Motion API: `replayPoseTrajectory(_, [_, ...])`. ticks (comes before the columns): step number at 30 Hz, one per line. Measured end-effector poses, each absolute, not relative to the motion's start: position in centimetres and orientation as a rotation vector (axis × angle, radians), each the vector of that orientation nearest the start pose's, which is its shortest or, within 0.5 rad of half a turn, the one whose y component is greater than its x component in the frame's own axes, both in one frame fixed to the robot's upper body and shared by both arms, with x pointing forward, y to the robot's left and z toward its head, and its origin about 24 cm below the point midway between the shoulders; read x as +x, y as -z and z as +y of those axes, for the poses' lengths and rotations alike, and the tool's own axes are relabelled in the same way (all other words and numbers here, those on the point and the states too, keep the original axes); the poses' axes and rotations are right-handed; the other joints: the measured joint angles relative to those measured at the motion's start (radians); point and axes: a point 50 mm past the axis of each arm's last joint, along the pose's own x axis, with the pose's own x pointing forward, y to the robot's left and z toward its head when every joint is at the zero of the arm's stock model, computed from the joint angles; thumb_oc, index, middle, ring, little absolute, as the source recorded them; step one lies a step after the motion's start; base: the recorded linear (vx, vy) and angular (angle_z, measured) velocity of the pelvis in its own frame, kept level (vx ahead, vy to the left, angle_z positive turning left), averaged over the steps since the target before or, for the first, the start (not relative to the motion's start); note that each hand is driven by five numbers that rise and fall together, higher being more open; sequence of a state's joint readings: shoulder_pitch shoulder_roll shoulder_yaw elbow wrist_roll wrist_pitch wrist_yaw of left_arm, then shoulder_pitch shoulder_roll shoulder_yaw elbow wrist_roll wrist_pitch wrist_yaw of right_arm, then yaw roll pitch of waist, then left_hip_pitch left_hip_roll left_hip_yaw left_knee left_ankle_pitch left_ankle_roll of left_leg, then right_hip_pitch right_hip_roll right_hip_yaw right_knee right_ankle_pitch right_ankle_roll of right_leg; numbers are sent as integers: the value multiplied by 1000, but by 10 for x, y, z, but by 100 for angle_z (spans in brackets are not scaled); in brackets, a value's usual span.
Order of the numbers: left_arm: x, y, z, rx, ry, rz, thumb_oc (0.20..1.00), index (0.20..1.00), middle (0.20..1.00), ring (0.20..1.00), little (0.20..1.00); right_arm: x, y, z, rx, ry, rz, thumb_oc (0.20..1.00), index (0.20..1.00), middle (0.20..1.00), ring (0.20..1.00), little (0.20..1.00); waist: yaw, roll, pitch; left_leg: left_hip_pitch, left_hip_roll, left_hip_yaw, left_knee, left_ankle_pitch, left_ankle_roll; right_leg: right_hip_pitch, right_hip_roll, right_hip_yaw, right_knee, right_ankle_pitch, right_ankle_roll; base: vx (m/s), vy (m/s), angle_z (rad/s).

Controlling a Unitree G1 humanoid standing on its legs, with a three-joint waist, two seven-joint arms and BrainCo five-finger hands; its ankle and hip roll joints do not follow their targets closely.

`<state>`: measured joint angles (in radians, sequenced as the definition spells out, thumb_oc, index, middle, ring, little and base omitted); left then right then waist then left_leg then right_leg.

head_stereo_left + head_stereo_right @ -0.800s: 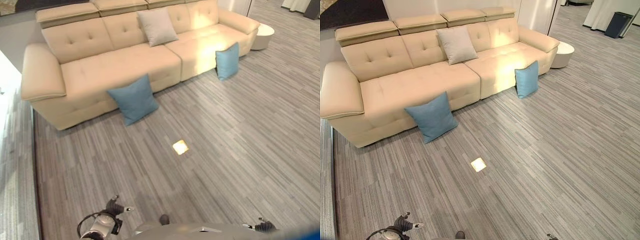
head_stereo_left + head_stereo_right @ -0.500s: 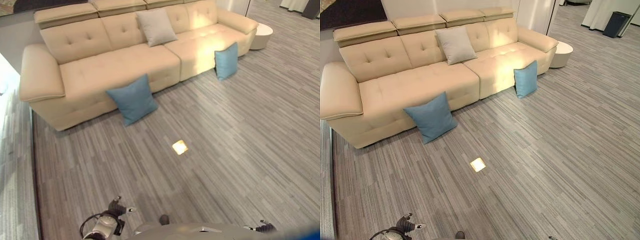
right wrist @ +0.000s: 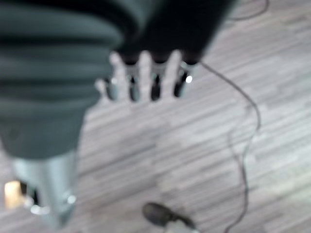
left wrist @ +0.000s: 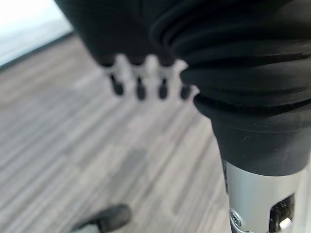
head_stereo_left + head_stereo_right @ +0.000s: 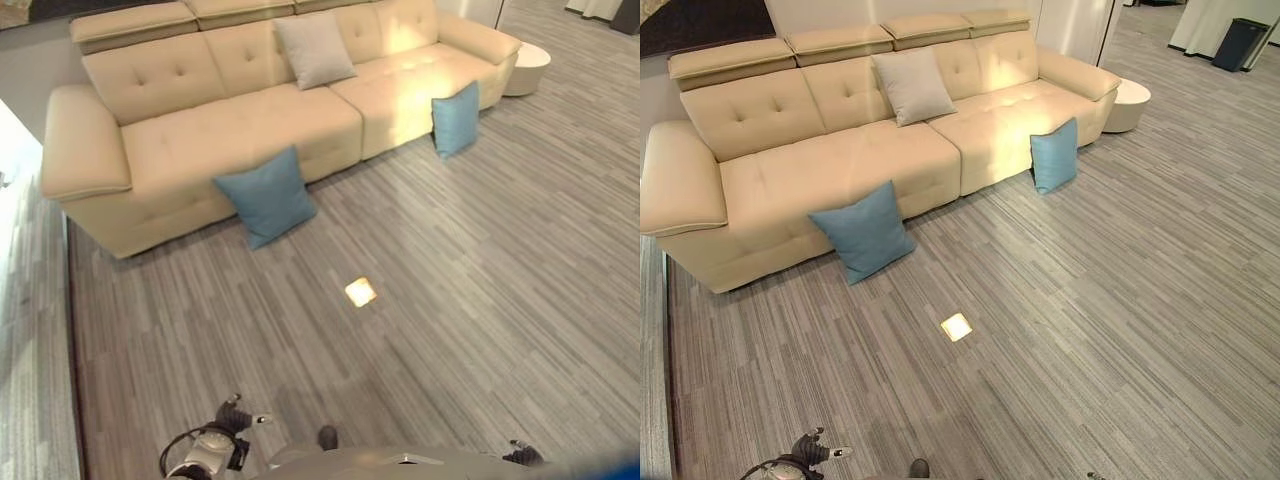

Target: Pick up all the scattered cushions and arrange them neatly on the sofa.

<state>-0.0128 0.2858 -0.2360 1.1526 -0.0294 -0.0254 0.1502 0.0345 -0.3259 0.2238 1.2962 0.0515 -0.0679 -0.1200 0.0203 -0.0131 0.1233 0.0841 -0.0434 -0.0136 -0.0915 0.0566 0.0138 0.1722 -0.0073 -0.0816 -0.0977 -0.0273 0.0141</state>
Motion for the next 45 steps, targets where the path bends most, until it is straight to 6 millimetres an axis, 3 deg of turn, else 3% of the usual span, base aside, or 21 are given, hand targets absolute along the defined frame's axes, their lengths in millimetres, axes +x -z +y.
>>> replayPoseTrajectory(7, [128, 147, 237, 466, -59, 1064, 1000, 1000, 1000, 1000, 1000, 80, 153, -269, -471, 122, 1205, 1000, 1000, 1000, 1000, 1000, 13, -15, 47, -78, 9, -106, 24, 30, -46, -17, 20, -115, 2, -7, -23, -23, -24, 47])
replayPoseTrajectory(12, [127, 148, 237, 464, -62, 1070, 1000, 1000, 1000, 1000, 1000, 87, 152, -269, -471, 121, 1187, 1000, 1000, 1000, 1000, 1000, 13, -19, 53, -98, 2, -92, 37, 21, -32, -26, 9, -143, 5, -9, -34, 81, 81, 15])
replayPoseTrajectory(17, [128, 147, 238, 429, -90, 1068, 1000, 1000, 1000, 1000, 1000, 108, 148, -264, -475, 103, 1131, 1000, 1000, 1000, 1000, 1000, 25, -17, 52, -70, -18, -33, 4, 7, 19, -56, -20, -56, 32, -12, -2, 93, 252, -51])
replayPoseTrajectory(20, [149, 141, 238, 435, -93, 1021, 1000, 1000, 1000, 1000, 1000, 130, 143, -258, -496, 67, 1070, 1000, 1000, 1000, 1000, 1000, 22, 17, 79, -66, -1, -22, 4, -4, 55, -227, -19, 13, 366, -68, 50, 73, 149, -17])
replayPoseTrajectory(22, [162, 134, 241, 446, -99, 986, 1000, 1000, 1000, 1000, 1000, 131, 144, -253, -495, 48, 1064, 1000, 1000, 1000, 1000, 1000, 23, -6, 86, -57, -25, -42, 5, -16, 85, -338, -27, 101, 540, -122, 68, 207, 52, 35])
replayPoseTrajectory(23, [162, 134, 242, 448, -101, 988, 1000, 1000, 1000, 1000, 1000, 132, 143, -251, -492, 40, 1055, 1000, 1000, 1000, 1000, 1000, 21, -22, 99, -41, -32, -55, 2, -22, 94, -377, -5, 164, 532, -130, 62, 368, -60, 51])
replayPoseTrajectory(24, [160, 136, 240, 447, -95, 998, 1000, 1000, 1000, 1000, 1000, 133, 143, -248, -493, 26, 1043, 1000, 1000, 1000, 1000, 1000, 12, -19, 110, -35, -25, -91, 20, -41, 97, -413, 73, 252, 460, -126, 52, 469, -162, 125])
replayPoseTrajectory(25, [162, 136, 239, 442, -98, 1001, 1000, 1000, 1000, 1000, 1000, 124, 148, -241, -492, -12, 1065, 1000, 1000, 1000, 1000, 1000, -22, -30, 110, -31, -21, -162, 21, -55, 84, -410, 127, 290, 272, -57, 38, 408, -232, 180])
replayPoseTrajectory(26, [154, 140, 238, 436, -95, 1021, 1000, 1000, 1000, 1000, 1000, 110, 153, -236, -469, -10, 1105, 1000, 1000, 1000, 1000, 1000, -34, -65, 95, -7, -50, -228, 24, -78, 80, -397, 108, 284, 218, 17, 27, 417, -275, 217])
replayPoseTrajectory(27, [143, 145, 234, 425, -90, 1048, 1000, 1000, 1000, 1000, 1000, 93, 158, -237, -457, -4, 1157, 1000, 1000, 1000, 1000, 1000, -27, -73, 73, 45, -54, -277, 33, -114, 60, -339, 95, 245, 191, 89, -28, 311, -252, 150])
replayPoseTrajectory(29, [129, 150, 234, 416, -91, 1087, 1000, 1000, 1000, 1000, 1000, 95, 157, -240, -459, 8, 1154, 1000, 1000, 1000, 1000, 1000, -27, -55, 57, 7, -46, -286, 157, -169, -15, -254, 91, 190, 96, 103, -65, 136, -200, 97])
replayPoseTrajectory(31, [133, 148, 234, 400, -103, 1075, 1000, 1000, 1000, 1000, 1000, 99, 155, -244, -463, 16, 1139, 1000, 1000, 1000, 1000, 1000, -10, -79, 53, -126, -80, -191, 421, -213, -80, -206, 69, 159, 35, 115, -101, 66, -159, 75])
replayPoseTrajectory(33, [137, 147, 235, 400, -106, 1069, 1000, 1000, 1000, 1000, 1000, 111, 151, -246, -440, 48, 1100, 1000, 1000, 1000, 1000, 1000, -5, -96, 60, -219, -42, -49, 569, -220, -82, -193, 73, 127, 34, 95, -130, 135, -90, 40])
replayPoseTrajectory(36, [141, 144, 236, 409, -97, 1050, 1000, 1000, 1000, 1000, 1000, 123, 148, -245, -416, 72, 1076, 1000, 1000, 1000, 1000, 1000, -10, -116, 72, -223, -23, -8, 343, -209, -71, -150, 73, 124, 6, 62, -95, 305, 4, 17])
replayPoseTrajectory(38, [144, 143, 235, 402, -82, 1040, 1000, 1000, 1000, 1000, 1000, 123, 149, -248, -427, 81, 1098, 1000, 1000, 1000, 1000, 1000, -12, -97, 82, -231, -28, 9, 70, -83, -70, -115, 73, 115, 5, 4, -37, 277, 48, 15])
replayPoseTrajectory(40, [148, 142, 232, 395, -77, 1028, 1000, 1000, 1000, 1000, 1000, 117, 150, -251, -431, 86, 1127, 1000, 1000, 1000, 1000, 1000, -7, -56, 85, -269, -25, -2, -2, 22, -87, -79, 100, 124, 5, -11, -39, 266, 85, -46])
replayPoseTrajectory(41, [115, 153, 236, 384, -97, 1136, 1000, 1000, 1000, 1000, 1000, 120, 149, -250, -429, 80, 1112, 1000, 1000, 1000, 1000, 1000, 6, -22, 67, -261, -22, -26, 67, 59, -35, -21, 123, 192, 5, -43, -71, 441, 204, -110])
replayPoseTrajectory(42, [110, 155, 235, 374, -100, 1153, 1000, 1000, 1000, 1000, 1000, 113, 151, -251, -432, 79, 1133, 1000, 1000, 1000, 1000, 1000, -10, -13, 48, -226, -54, -23, 64, 77, -6, 23, 115, 187, 7, -67, -47, 447, 234, -113])
replayPoseTrajectory(43, [111, 155, 234, 376, -97, 1149, 1000, 1000, 1000, 1000, 1000, 104, 154, -250, -430, 75, 1160, 1000, 1000, 1000, 1000, 1000, -10, -7, 36, -169, -62, -23, 13, 78, 69, 32, 115, 191, 31, -74, -37, 403, 250, -23])
replayPoseTrajectory(44, [112, 155, 234, 378, -94, 1147, 1000, 1000, 1000, 1000, 1000, 104, 154, -249, -429, 69, 1164, 1000, 1000, 1000, 1000, 1000, -8, -5, 37, -146, -50, -25, -6, 85, 75, 27, 120, 189, 61, -81, -26, 208, 133, -62])
replayPoseTrajectory(45, [118, 153, 233, 393, -78, 1130, 1000, 1000, 1000, 1000, 1000, 107, 154, -243, -419, 42, 1144, 1000, 1000, 1000, 1000, 1000, -2, 12, 40, -98, 0, -13, -2, 53, 96, -120, 173, 164, 425, -111, 38, 151, 97, -62])
